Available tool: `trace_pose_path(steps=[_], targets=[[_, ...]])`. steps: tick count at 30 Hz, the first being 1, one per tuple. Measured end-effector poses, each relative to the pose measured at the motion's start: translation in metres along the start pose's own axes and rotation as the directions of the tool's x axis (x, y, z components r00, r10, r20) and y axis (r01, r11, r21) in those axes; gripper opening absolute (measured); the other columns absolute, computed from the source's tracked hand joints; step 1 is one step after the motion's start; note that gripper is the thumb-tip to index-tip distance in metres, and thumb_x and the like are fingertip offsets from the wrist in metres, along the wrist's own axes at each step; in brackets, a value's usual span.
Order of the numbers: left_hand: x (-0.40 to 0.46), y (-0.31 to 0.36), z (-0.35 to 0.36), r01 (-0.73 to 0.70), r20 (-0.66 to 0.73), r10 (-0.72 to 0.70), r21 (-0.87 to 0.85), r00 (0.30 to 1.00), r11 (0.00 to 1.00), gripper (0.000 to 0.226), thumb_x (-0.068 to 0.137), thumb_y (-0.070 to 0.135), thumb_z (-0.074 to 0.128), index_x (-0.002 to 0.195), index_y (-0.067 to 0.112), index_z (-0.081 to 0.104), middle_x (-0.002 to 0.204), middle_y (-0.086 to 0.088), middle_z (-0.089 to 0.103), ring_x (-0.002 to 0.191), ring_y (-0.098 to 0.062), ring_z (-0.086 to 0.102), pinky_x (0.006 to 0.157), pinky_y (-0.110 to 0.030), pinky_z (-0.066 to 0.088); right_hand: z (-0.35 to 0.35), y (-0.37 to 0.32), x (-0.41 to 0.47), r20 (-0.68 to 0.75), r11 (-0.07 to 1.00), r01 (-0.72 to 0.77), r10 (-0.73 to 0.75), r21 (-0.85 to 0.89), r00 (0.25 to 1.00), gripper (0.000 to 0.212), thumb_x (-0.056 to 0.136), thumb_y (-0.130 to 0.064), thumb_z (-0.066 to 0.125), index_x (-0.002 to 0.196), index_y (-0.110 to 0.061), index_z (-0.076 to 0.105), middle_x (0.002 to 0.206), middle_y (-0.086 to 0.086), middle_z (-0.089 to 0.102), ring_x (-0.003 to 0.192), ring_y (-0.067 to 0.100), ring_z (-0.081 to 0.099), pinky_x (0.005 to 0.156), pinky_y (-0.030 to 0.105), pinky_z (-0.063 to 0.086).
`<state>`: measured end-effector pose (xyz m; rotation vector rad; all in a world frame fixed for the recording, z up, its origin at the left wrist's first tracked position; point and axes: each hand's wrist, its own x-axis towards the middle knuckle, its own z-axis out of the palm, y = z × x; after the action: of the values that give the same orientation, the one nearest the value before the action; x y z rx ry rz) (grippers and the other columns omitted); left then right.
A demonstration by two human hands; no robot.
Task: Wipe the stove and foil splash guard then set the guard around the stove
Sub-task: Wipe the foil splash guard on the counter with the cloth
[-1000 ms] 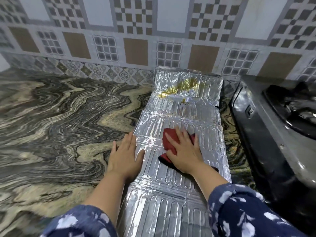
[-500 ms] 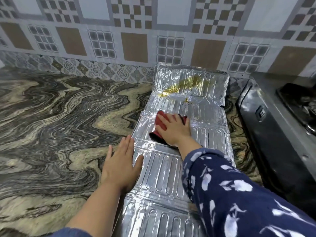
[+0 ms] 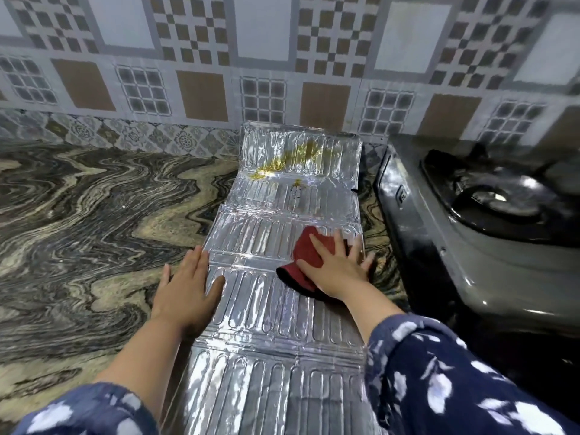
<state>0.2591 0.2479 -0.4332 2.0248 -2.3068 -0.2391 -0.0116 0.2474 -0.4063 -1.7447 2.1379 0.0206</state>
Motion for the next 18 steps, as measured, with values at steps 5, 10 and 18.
trace_pose_path(steps=[5, 10, 18], targets=[[0.002, -0.002, 0.000, -0.007, -0.020, 0.008, 0.055, 1.000, 0.998, 0.070, 0.095, 0.056, 0.013, 0.152, 0.018, -0.001, 0.160, 0.007, -0.009, 0.146, -0.006, -0.007, 0.115, -0.047, -0.014, 0.003, 0.008, -0.019, -0.068, 0.998, 0.010, -0.005, 0.064, 0.998, 0.073, 0.082, -0.076, 0.034, 0.147, -0.051, 0.010, 0.162, -0.003, -0.007, 0.146, 0.038, -0.010, 0.117, 0.056, -0.001], [0.001, -0.012, -0.005, -0.005, 0.017, 0.003, 0.090, 1.000, 0.996, 0.067, 0.097, 0.052, 0.014, 0.152, 0.017, 0.001, 0.161, 0.006, -0.006, 0.147, -0.007, -0.005, 0.115, -0.051, -0.014, 0.016, -0.024, -0.035, -0.035, 0.997, 0.056, -0.054, 0.053, 0.998, 0.073, 0.086, -0.066, 0.039, 0.149, -0.045, 0.008, 0.162, 0.005, -0.009, 0.144, 0.043, -0.014, 0.115, 0.056, -0.005], [0.009, 0.019, -0.010, 0.085, 0.033, -0.085, -0.013, 0.996, 0.996, 0.064, 0.098, 0.047, 0.022, 0.152, 0.018, 0.006, 0.161, -0.005, -0.009, 0.148, -0.018, -0.007, 0.117, -0.052, -0.004, 0.028, -0.034, -0.035, -0.116, 0.990, 0.097, -0.109, -0.099, 0.987, 0.072, 0.088, -0.066, 0.022, 0.150, -0.039, 0.001, 0.159, -0.010, -0.020, 0.141, 0.036, -0.030, 0.099, 0.074, -0.022]])
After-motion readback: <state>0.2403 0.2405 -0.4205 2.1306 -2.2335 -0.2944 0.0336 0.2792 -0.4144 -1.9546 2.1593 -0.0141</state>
